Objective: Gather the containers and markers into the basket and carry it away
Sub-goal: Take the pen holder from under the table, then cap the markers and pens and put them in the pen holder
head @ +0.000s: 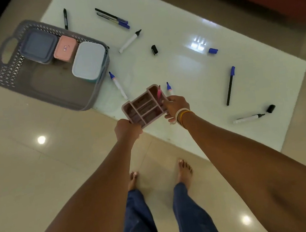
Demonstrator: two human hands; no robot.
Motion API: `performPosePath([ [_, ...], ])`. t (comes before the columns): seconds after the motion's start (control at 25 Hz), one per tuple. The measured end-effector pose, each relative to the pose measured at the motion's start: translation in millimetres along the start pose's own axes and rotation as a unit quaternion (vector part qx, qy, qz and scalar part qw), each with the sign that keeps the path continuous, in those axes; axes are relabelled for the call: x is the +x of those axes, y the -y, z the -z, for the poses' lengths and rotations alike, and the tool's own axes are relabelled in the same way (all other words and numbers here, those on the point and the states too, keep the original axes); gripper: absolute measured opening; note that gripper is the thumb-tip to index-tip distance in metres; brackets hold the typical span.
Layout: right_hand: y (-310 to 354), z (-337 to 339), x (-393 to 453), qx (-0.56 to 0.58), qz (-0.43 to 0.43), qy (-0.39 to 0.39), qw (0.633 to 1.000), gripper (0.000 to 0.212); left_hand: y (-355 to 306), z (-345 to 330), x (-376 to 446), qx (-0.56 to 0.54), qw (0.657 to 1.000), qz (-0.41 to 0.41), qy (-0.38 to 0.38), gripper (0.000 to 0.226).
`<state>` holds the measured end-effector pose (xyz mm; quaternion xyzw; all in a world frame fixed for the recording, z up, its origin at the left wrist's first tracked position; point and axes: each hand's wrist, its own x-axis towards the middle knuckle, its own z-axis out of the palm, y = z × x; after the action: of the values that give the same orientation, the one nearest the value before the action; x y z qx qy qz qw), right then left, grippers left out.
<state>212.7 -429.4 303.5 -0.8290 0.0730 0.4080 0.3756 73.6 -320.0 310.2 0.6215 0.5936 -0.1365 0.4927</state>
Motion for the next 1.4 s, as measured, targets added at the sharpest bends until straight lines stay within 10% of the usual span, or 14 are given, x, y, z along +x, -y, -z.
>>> performPosePath([
  [0.2, 17.1, 9.9, 22.5, 0.146, -0.045, 0.048, 0.987, 0.019, -11.7, -19.7, 9.1, -0.133, 0.99, 0.038, -0.021, 0.022],
  [0.36, 7.1, 19.0, 41.3, -0.09, 0.062, -0.086, 0.99, 0.027, -12.1, -31.0, 5.7, -0.194, 0.979, 0.052, 0.023, 0.036],
  [0.6, -4.3, 8.1, 63.2, -0.256, 0.044, -0.01, 0.966, 0.056, -21.1, -30.2, 0.3, -0.166, 0.982, 0.041, 0.084, 0.044],
  [0.96, 7.3, 43.6, 72.0, -0.047, 0.04, -0.029, 0.998, 0.027, -95.6, -38.6, -27.3, 0.059, 0.946, 0.074, 0.311, 0.032],
  [1.16, 11.9, 92.2, 97.7, 0.004, 0.043, -0.074, 0.996, 0.022, -139.8, -112.7, -20.7, 0.019, 0.98, 0.033, 0.197, 0.031],
  [1.4, 20.4, 148.5, 138.7, -0.269, 0.109, -0.211, 0.933, 0.04, -132.3, -139.9, -3.4, -0.046, 0.985, -0.004, 0.168, 0.031],
])
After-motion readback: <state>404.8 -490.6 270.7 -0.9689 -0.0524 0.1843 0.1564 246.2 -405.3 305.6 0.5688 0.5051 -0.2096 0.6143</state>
